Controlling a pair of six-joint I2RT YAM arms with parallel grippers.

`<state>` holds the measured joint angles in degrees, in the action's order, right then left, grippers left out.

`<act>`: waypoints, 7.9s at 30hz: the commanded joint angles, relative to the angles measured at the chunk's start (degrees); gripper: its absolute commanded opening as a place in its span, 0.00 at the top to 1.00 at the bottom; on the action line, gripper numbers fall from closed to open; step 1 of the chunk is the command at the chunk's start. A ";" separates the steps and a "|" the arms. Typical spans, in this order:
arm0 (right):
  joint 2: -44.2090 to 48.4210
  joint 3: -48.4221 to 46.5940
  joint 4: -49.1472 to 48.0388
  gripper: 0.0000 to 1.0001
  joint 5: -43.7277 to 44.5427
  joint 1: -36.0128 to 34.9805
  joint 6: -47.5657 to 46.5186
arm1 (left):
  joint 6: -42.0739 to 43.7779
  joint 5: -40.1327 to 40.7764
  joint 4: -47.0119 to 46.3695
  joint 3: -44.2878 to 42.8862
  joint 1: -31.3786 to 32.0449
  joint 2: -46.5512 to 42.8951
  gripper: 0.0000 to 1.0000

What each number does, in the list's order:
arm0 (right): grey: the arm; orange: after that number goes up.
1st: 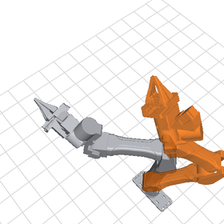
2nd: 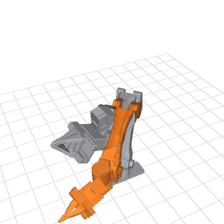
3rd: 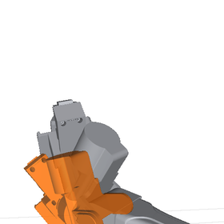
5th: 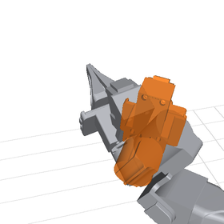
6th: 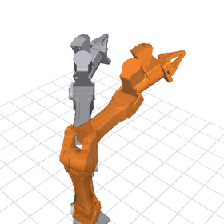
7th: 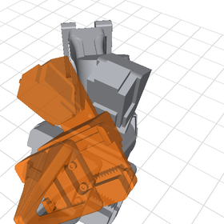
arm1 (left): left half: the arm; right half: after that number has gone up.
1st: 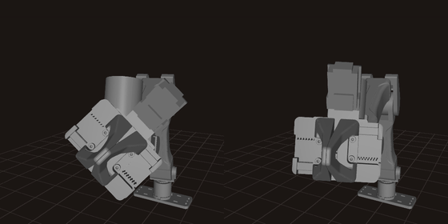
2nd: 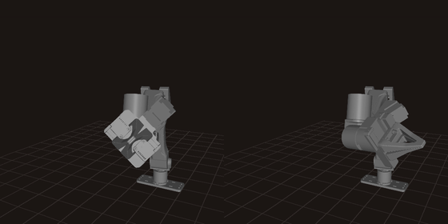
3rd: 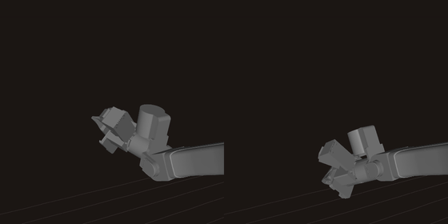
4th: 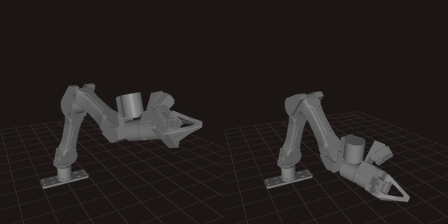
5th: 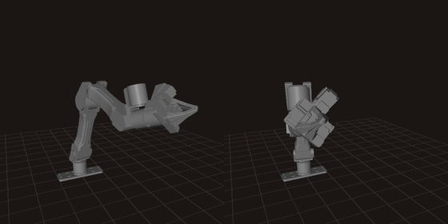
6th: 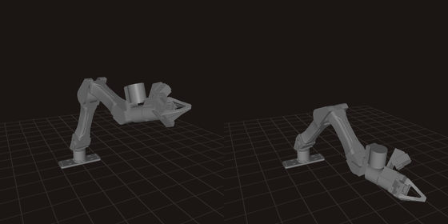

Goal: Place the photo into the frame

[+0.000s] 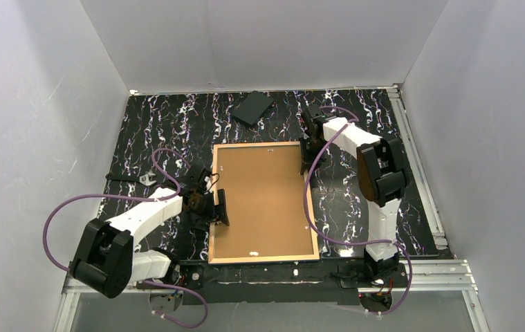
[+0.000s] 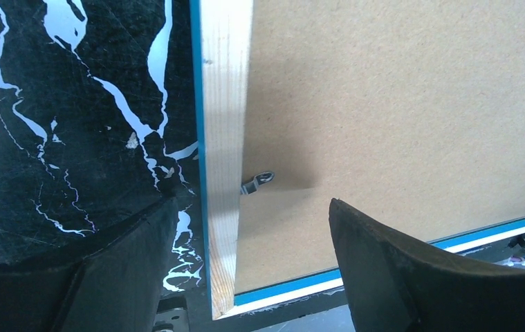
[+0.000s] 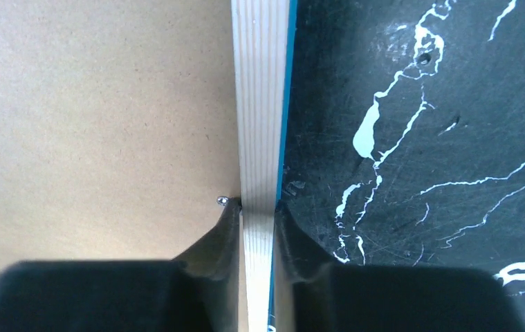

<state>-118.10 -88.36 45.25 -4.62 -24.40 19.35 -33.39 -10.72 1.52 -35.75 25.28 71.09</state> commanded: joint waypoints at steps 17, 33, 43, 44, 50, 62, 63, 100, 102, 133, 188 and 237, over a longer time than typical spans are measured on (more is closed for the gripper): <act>2.44 1.47 0.74 0.62 1.56 -0.49 -0.52 | 2.00 -1.36 7.05 -2.62 -1.35 0.77 0.16; 13.96 10.21 -2.08 0.21 -8.06 1.35 2.44 | 4.36 -7.81 7.05 -11.32 -10.02 6.21 0.14; 17.25 20.82 -5.30 0.32 -7.64 1.56 3.69 | 10.12 -0.79 13.51 -26.81 -10.15 21.10 0.18; 17.34 21.45 -5.65 0.33 -7.60 1.60 3.80 | 10.12 0.14 13.26 -27.64 -10.08 22.11 0.18; 16.95 22.82 -6.58 0.42 -8.02 1.57 4.09 | 10.68 3.26 14.15 -35.23 -10.08 29.94 0.18; 18.92 23.36 -6.33 0.52 -8.65 1.62 3.90 | 12.02 6.21 15.01 -45.81 -10.24 39.53 0.22; 19.16 23.40 -6.32 0.52 -8.72 1.70 3.86 | 12.07 6.10 14.73 -46.46 -10.21 39.92 0.23; 17.03 23.75 -6.49 0.63 -9.77 1.68 3.24 | 13.77 7.45 13.49 -48.55 -10.98 46.94 1.00; 17.10 23.76 -6.41 0.63 -9.72 1.66 3.16 | 13.87 6.51 13.35 -48.63 -10.96 46.57 1.00; 28.23 26.67 -5.10 0.43 -12.97 2.46 4.79 | 4.67 -2.77 11.97 -17.38 -13.05 14.35 0.28; 12.66 -0.82 6.03 0.02 8.53 9.12 -11.24 | 30.05 11.54 10.29 -30.26 -2.72 5.95 0.02; 7.23 5.68 1.99 0.85 -10.28 14.99 -8.09 | -5.80 -4.92 22.51 5.90 -3.96 -40.47 0.02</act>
<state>-117.40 -87.66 47.94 -12.88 -9.98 7.42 -39.59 -14.00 20.05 -31.29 21.54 28.69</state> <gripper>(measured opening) 0.335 0.981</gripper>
